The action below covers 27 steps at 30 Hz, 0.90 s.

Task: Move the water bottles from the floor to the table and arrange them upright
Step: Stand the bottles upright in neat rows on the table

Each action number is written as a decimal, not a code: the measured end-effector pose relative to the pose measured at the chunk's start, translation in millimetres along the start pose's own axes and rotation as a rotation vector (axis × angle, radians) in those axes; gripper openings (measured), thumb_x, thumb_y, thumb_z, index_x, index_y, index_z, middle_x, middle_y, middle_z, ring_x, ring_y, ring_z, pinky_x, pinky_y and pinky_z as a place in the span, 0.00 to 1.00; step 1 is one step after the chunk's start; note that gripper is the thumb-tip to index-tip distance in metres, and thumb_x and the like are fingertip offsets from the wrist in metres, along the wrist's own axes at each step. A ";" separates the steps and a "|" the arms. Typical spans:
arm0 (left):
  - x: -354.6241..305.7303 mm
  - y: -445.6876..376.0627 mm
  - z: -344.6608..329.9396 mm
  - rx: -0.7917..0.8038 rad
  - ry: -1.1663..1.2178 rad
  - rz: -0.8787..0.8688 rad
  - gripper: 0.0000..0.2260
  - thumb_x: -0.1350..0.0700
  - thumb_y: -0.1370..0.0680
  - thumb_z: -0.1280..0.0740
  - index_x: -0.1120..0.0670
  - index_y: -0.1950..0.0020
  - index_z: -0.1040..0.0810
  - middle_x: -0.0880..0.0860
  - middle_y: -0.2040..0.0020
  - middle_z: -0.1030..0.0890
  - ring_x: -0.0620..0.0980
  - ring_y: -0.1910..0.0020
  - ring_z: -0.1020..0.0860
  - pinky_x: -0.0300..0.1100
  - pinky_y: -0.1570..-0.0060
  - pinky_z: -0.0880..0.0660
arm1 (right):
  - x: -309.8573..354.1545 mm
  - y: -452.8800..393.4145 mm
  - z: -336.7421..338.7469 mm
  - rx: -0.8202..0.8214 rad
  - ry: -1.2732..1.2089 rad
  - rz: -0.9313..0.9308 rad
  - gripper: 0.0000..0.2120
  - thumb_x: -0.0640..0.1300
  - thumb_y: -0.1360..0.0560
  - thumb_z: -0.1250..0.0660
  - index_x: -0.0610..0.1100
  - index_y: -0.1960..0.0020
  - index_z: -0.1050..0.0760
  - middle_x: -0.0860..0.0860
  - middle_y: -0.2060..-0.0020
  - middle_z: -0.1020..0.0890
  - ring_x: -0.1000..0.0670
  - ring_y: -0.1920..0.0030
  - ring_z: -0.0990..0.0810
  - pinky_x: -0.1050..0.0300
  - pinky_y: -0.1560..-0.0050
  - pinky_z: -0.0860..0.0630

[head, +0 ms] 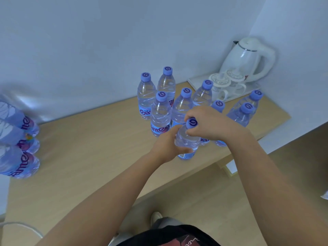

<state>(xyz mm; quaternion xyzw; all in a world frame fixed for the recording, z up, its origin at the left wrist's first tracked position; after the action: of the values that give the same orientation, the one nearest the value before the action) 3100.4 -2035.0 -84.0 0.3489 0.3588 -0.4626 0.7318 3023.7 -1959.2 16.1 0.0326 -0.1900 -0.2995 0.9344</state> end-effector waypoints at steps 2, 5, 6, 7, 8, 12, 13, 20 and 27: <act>5.4 6.7 7.6 -0.021 0.000 0.018 0.31 0.48 0.36 0.23 0.43 0.36 0.31 0.41 0.45 0.23 0.45 0.45 0.24 0.39 0.51 0.28 | 10.1 -4.6 -1.0 0.019 0.032 0.038 0.10 0.40 0.31 0.33 0.41 0.50 0.24 0.48 0.57 0.24 0.48 0.58 0.27 0.61 0.66 0.35; 19.1 20.5 25.2 -0.037 -0.022 0.054 0.33 0.47 0.36 0.24 0.42 0.34 0.32 0.43 0.42 0.22 0.46 0.42 0.25 0.45 0.45 0.26 | 34.3 -11.5 -5.6 0.050 0.034 0.098 0.08 0.41 0.32 0.32 0.40 0.53 0.24 0.48 0.59 0.24 0.49 0.61 0.27 0.59 0.66 0.34; 24.9 27.0 33.0 -0.047 -0.015 0.064 0.33 0.47 0.36 0.24 0.41 0.34 0.32 0.43 0.42 0.22 0.45 0.42 0.25 0.46 0.44 0.26 | 45.2 -13.5 -8.8 0.065 0.035 0.124 0.08 0.41 0.32 0.32 0.40 0.54 0.24 0.48 0.59 0.24 0.48 0.60 0.27 0.58 0.64 0.33; 31.3 34.7 41.4 -0.063 -0.002 0.073 0.32 0.47 0.37 0.23 0.41 0.35 0.31 0.42 0.42 0.22 0.44 0.42 0.25 0.45 0.43 0.26 | 57.2 -15.3 -12.7 0.079 0.042 0.152 0.07 0.41 0.32 0.32 0.40 0.55 0.24 0.47 0.59 0.23 0.47 0.59 0.26 0.56 0.63 0.31; 38.1 43.4 50.3 -0.083 0.010 0.082 0.32 0.48 0.37 0.23 0.41 0.36 0.31 0.40 0.43 0.22 0.43 0.42 0.24 0.43 0.44 0.26 | 70.3 -17.2 -16.6 0.091 0.050 0.182 0.06 0.42 0.32 0.32 0.41 0.56 0.24 0.46 0.59 0.22 0.47 0.60 0.25 0.55 0.62 0.30; 70.1 84.4 87.7 -0.165 0.036 0.133 0.31 0.49 0.36 0.23 0.40 0.36 0.31 0.36 0.44 0.22 0.39 0.44 0.24 0.36 0.49 0.27 | 130.5 -22.3 -34.9 0.141 0.070 0.293 0.06 0.41 0.32 0.33 0.41 0.56 0.24 0.45 0.59 0.20 0.47 0.61 0.25 0.55 0.65 0.31; 78.7 95.7 97.4 -0.183 0.043 0.148 0.31 0.49 0.36 0.23 0.39 0.36 0.31 0.35 0.45 0.23 0.36 0.46 0.25 0.32 0.52 0.28 | 146.4 -22.7 -40.4 0.157 0.078 0.319 0.07 0.42 0.32 0.33 0.40 0.56 0.24 0.45 0.59 0.21 0.47 0.61 0.25 0.54 0.64 0.30; 137.0 178.4 164.3 -0.285 0.089 0.241 0.30 0.50 0.36 0.23 0.37 0.38 0.31 0.32 0.47 0.23 0.21 0.52 0.30 0.17 0.59 0.34 | 262.4 -25.2 -81.5 0.222 0.120 0.474 0.11 0.40 0.33 0.35 0.36 0.53 0.24 0.46 0.63 0.27 0.49 0.65 0.34 0.57 0.69 0.38; 184.7 251.1 223.6 -0.350 0.063 0.318 0.28 0.49 0.36 0.23 0.24 0.48 0.34 0.27 0.49 0.25 0.20 0.51 0.31 0.19 0.60 0.32 | 360.4 -18.8 -116.8 0.224 0.137 0.624 0.08 0.41 0.32 0.34 0.37 0.56 0.25 0.43 0.61 0.25 0.48 0.65 0.33 0.57 0.69 0.38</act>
<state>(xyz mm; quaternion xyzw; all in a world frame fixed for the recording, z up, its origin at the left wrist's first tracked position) 3436.7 -2219.7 -84.0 0.2832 0.3967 -0.2612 0.8332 3326.8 -2187.0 25.6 0.0954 -0.1594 0.0264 0.9822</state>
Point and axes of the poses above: each hand's wrist, its own y-axis away from the middle knuckle, its own z-axis out of the back of the hand, x = y × z, the point moved 5 cm from there along -y, towards the middle knuckle
